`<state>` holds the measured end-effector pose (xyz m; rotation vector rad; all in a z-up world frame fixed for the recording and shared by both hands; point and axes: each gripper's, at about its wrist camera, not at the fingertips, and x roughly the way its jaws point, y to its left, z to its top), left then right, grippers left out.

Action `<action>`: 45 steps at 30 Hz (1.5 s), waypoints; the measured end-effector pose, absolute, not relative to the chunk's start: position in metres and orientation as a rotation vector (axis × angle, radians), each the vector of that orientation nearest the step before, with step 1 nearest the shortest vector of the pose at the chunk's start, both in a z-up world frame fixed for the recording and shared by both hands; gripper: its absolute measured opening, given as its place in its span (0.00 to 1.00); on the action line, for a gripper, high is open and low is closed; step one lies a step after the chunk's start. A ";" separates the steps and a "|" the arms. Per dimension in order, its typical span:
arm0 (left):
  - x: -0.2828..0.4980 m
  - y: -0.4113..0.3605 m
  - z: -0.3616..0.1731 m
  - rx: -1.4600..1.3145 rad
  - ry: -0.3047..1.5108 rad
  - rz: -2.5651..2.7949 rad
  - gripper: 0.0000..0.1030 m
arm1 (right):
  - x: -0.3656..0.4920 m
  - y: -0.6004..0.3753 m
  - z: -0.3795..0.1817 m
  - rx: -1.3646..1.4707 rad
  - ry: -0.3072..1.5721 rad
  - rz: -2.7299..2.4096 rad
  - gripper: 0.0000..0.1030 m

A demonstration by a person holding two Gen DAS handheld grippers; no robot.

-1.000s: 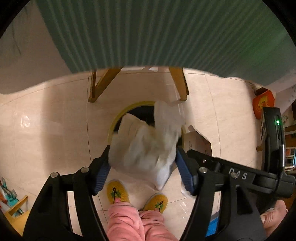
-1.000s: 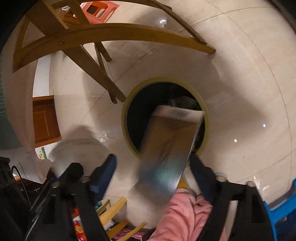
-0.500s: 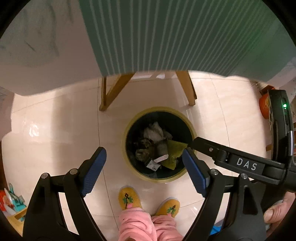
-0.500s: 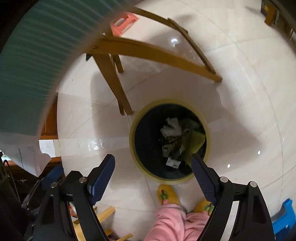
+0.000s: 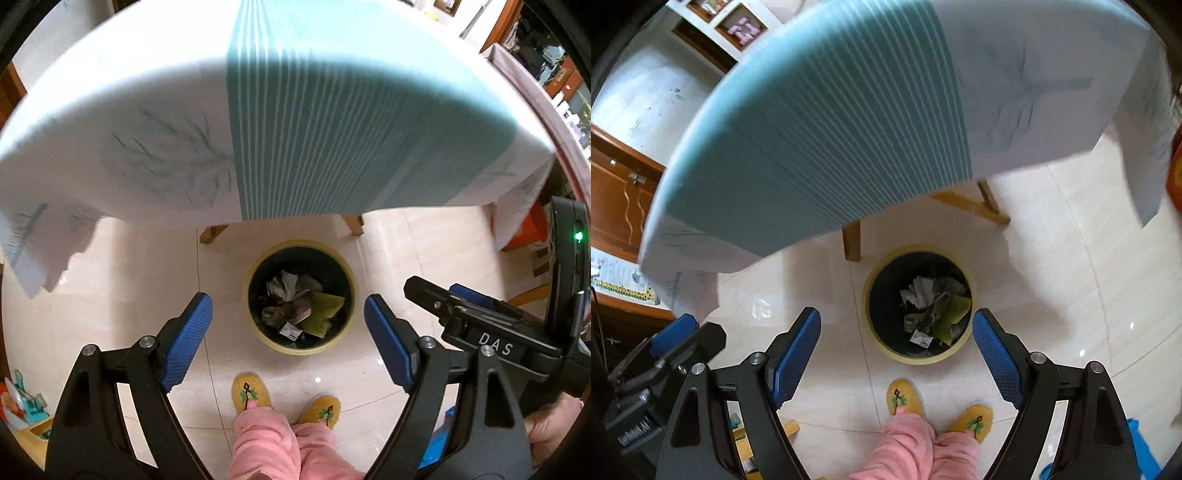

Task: Collect trash

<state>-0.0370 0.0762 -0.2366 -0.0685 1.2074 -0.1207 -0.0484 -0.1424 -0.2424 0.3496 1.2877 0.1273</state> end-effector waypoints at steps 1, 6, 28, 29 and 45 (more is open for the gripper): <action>-0.040 0.078 -0.224 -0.072 1.200 -0.126 0.80 | -0.051 -0.142 -0.230 0.341 1.276 0.130 0.83; -0.053 0.083 -0.161 -0.097 1.158 -0.139 0.80 | -0.065 -0.141 -0.158 0.320 1.213 0.146 0.83; -0.081 0.082 0.020 -0.092 0.969 -0.091 0.80 | -0.091 -0.141 0.060 0.201 0.993 0.194 0.83; -0.080 0.082 0.022 -0.091 0.967 -0.088 0.80 | -0.092 -0.141 0.065 0.196 0.982 0.195 0.83; -0.079 0.065 0.044 -0.076 0.946 -0.027 0.80 | -0.086 -0.133 0.077 0.129 0.938 0.185 0.83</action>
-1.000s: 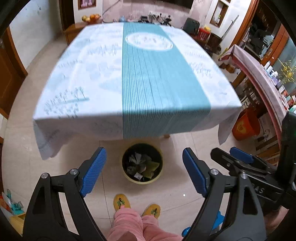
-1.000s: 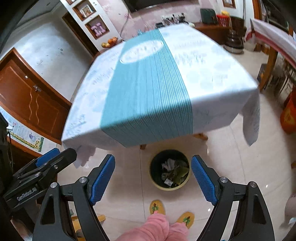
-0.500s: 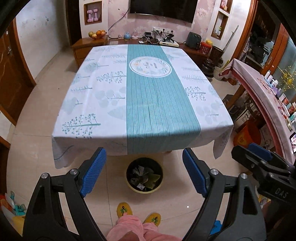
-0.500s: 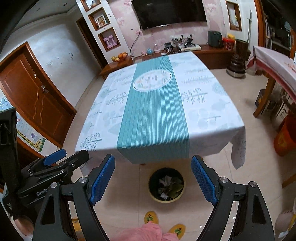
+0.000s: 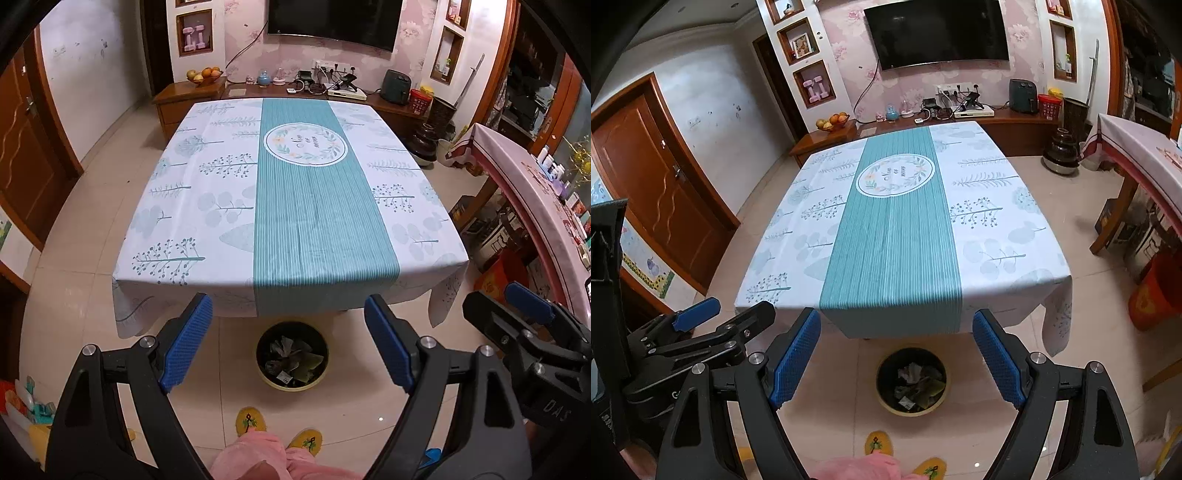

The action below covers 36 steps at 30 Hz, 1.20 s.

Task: Collect trash

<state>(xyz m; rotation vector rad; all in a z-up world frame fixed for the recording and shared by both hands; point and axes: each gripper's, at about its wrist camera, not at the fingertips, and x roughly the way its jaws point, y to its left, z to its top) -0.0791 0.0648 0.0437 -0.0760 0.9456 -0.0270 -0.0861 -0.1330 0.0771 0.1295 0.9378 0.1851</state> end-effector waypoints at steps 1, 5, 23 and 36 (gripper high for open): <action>-0.078 0.064 0.043 -0.074 0.948 -0.021 0.80 | -0.085 -0.133 0.075 0.125 0.940 0.185 0.83; -0.073 0.061 0.038 -0.068 0.956 0.009 0.80 | -0.078 -0.130 0.068 0.102 0.948 0.180 0.83; -0.054 0.057 0.031 -0.048 0.960 0.053 0.80 | -0.052 -0.133 0.056 0.106 0.940 0.143 0.83; -0.039 0.054 0.029 -0.048 0.960 0.063 0.80 | -0.033 -0.139 0.056 0.103 0.935 0.131 0.83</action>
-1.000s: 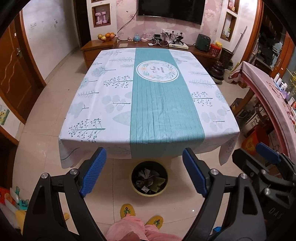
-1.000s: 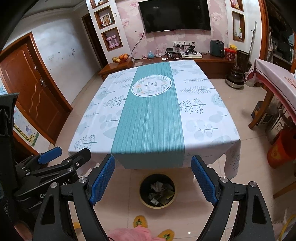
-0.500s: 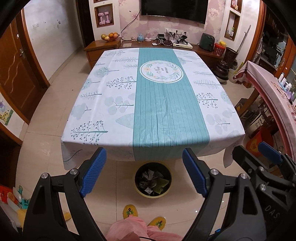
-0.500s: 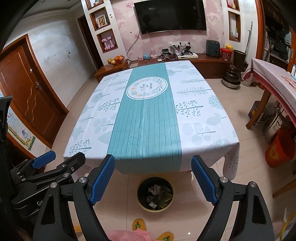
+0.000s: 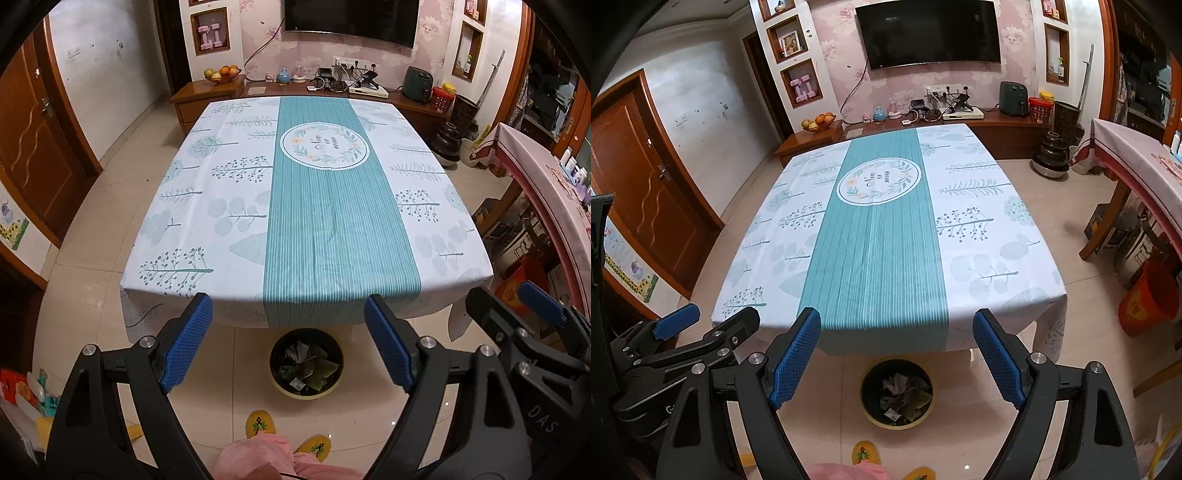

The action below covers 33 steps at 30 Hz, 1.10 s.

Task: Collect trash

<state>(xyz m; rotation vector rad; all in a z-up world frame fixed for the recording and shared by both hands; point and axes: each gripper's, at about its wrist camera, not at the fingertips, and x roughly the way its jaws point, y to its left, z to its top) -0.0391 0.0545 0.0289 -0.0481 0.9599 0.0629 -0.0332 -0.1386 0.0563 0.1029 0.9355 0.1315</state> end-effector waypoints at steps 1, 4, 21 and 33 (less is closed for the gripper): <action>-0.039 0.054 0.029 -0.048 0.960 0.063 0.80 | -0.032 -0.139 0.056 0.103 0.935 0.130 0.83; -0.037 0.054 0.029 -0.048 0.962 0.062 0.80 | -0.030 -0.140 0.056 0.104 0.936 0.129 0.83; -0.027 0.054 0.023 -0.053 0.972 0.061 0.80 | -0.029 -0.140 0.056 0.102 0.936 0.132 0.83; -0.028 0.055 0.024 -0.051 0.973 0.061 0.80 | -0.029 -0.140 0.056 0.102 0.937 0.132 0.83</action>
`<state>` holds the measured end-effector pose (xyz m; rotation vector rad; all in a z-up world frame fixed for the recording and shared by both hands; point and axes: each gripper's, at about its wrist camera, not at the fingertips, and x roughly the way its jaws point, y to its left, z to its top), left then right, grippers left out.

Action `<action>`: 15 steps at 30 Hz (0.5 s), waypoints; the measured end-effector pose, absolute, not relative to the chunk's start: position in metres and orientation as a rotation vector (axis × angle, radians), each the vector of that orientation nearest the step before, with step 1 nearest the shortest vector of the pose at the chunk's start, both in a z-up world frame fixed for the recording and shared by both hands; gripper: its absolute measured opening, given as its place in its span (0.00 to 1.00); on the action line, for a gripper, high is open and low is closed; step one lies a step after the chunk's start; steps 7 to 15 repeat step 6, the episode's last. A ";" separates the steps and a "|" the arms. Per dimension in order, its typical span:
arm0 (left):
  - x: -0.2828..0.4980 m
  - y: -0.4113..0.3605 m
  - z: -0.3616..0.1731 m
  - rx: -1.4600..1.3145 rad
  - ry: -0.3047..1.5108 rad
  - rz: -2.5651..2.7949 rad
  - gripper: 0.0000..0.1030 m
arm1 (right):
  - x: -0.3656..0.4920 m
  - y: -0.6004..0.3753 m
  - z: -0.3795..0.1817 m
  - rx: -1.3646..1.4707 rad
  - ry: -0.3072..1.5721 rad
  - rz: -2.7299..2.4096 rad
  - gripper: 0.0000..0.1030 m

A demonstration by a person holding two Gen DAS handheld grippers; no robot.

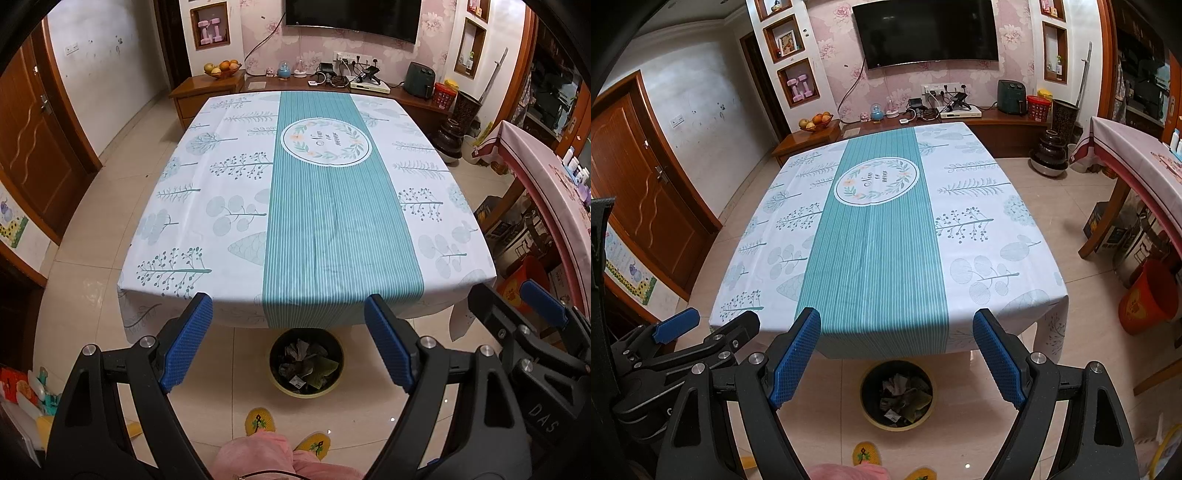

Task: Collect trash

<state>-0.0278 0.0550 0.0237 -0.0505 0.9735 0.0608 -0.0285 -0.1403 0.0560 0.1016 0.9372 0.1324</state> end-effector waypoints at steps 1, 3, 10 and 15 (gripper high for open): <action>-0.028 0.055 0.023 -0.051 0.974 0.061 0.80 | -0.029 -0.140 0.056 0.102 0.937 0.132 0.83; -0.028 0.056 0.022 -0.052 0.976 0.062 0.80 | -0.028 -0.140 0.056 0.102 0.936 0.132 0.83; -0.028 0.056 0.022 -0.048 0.973 0.062 0.80 | -0.028 -0.140 0.056 0.102 0.937 0.132 0.83; -0.028 0.056 0.022 -0.048 0.973 0.062 0.80 | -0.028 -0.140 0.056 0.102 0.937 0.132 0.83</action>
